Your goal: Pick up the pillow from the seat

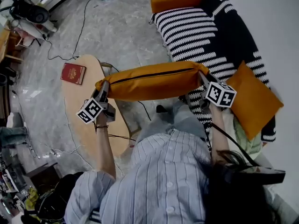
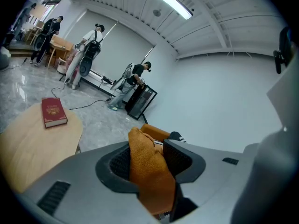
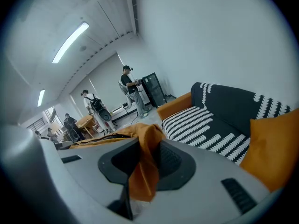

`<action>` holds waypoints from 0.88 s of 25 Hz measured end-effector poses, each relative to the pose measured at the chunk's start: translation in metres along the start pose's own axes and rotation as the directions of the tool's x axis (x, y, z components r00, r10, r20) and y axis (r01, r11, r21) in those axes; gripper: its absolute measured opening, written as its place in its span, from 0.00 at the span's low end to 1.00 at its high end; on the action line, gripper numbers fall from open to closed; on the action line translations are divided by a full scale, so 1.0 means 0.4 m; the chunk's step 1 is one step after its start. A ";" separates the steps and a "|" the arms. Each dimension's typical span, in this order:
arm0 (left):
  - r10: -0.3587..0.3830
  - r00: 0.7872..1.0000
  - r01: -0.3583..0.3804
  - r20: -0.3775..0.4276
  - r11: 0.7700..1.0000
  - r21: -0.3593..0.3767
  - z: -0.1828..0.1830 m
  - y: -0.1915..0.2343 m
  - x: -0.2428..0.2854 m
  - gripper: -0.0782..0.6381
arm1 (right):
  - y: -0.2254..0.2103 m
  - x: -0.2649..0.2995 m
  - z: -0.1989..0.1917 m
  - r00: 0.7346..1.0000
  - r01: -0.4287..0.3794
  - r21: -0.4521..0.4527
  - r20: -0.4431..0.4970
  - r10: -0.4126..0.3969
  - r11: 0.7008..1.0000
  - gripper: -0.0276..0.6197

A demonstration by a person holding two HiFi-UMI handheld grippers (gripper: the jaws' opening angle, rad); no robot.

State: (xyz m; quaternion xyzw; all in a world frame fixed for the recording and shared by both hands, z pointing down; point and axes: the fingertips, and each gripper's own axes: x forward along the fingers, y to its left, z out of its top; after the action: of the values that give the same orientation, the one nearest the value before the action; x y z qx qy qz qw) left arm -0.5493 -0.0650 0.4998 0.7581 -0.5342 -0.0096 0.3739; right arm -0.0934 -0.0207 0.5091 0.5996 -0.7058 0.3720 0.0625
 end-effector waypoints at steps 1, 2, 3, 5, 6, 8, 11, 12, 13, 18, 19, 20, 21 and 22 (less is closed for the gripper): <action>0.007 1.000 -0.007 0.003 1.000 0.005 0.000 0.005 -0.009 0.36 | 0.004 -0.002 -0.005 1.000 -0.004 0.000 0.000 0.004 1.000 0.19; 0.007 1.000 -0.007 0.004 1.000 0.003 -0.002 0.002 -0.017 0.36 | 0.007 -0.006 -0.009 1.000 -0.008 0.001 -0.002 0.008 1.000 0.19; 0.003 1.000 -0.003 0.005 1.000 -0.003 -0.007 -0.004 -0.027 0.36 | 0.010 -0.011 -0.014 1.000 -0.014 0.002 -0.004 0.014 1.000 0.19; 0.005 1.000 -0.005 0.013 1.000 -0.010 -0.015 -0.010 -0.048 0.36 | 0.015 -0.019 -0.021 1.000 -0.029 0.001 -0.010 0.029 1.000 0.19; 0.011 1.000 -0.011 0.019 1.000 -0.010 -0.017 -0.010 -0.057 0.36 | 0.018 -0.021 -0.022 0.999 -0.038 0.000 -0.013 0.038 0.999 0.19; 0.033 0.999 -0.032 0.038 0.999 -0.005 -0.021 -0.006 -0.077 0.36 | 0.021 -0.025 -0.024 0.998 -0.055 -0.003 -0.018 0.055 0.998 0.19; 0.067 0.996 -0.067 0.061 0.998 -0.001 -0.034 -0.007 -0.111 0.36 | 0.019 -0.043 -0.021 0.997 -0.075 -0.010 -0.029 0.075 0.997 0.19; 0.081 0.994 -0.081 0.066 0.997 0.000 -0.039 -0.009 -0.124 0.36 | 0.018 -0.052 -0.017 0.996 -0.080 -0.018 -0.032 0.079 0.997 0.19; 0.090 0.993 -0.090 0.071 0.996 -0.003 -0.045 -0.016 -0.137 0.36 | 0.017 -0.063 -0.012 0.996 -0.085 -0.027 -0.034 0.084 0.996 0.19; 0.068 0.994 -0.065 0.086 0.997 -0.041 -0.083 -0.090 -0.179 0.36 | 0.004 -0.111 -0.005 0.993 -0.112 -0.053 -0.046 0.110 0.992 0.19; 0.071 0.993 -0.068 0.089 0.997 -0.041 -0.094 -0.099 -0.185 0.36 | -0.005 -0.118 -0.008 0.992 -0.116 -0.056 -0.048 0.113 0.992 0.19; 0.074 0.993 -0.071 0.093 0.997 -0.041 -0.104 -0.107 -0.190 0.36 | -0.014 -0.126 -0.010 0.992 -0.118 -0.060 -0.049 0.115 0.991 0.19; 0.077 0.992 -0.074 0.096 0.996 -0.040 -0.114 -0.115 -0.196 0.36 | -0.023 -0.133 -0.012 0.992 -0.120 -0.066 -0.049 0.117 0.991 0.19; 0.080 0.992 -0.077 0.099 0.996 -0.039 -0.124 -0.123 -0.202 0.36 | -0.031 -0.141 -0.014 0.992 -0.122 -0.070 -0.049 0.119 0.990 0.19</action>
State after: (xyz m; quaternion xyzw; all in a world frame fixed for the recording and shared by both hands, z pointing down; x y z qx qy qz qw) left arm -0.5240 0.0360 0.4760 0.7283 -0.5815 -0.0425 0.3600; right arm -0.0689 0.0276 0.4884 0.5448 -0.7524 0.3621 0.0775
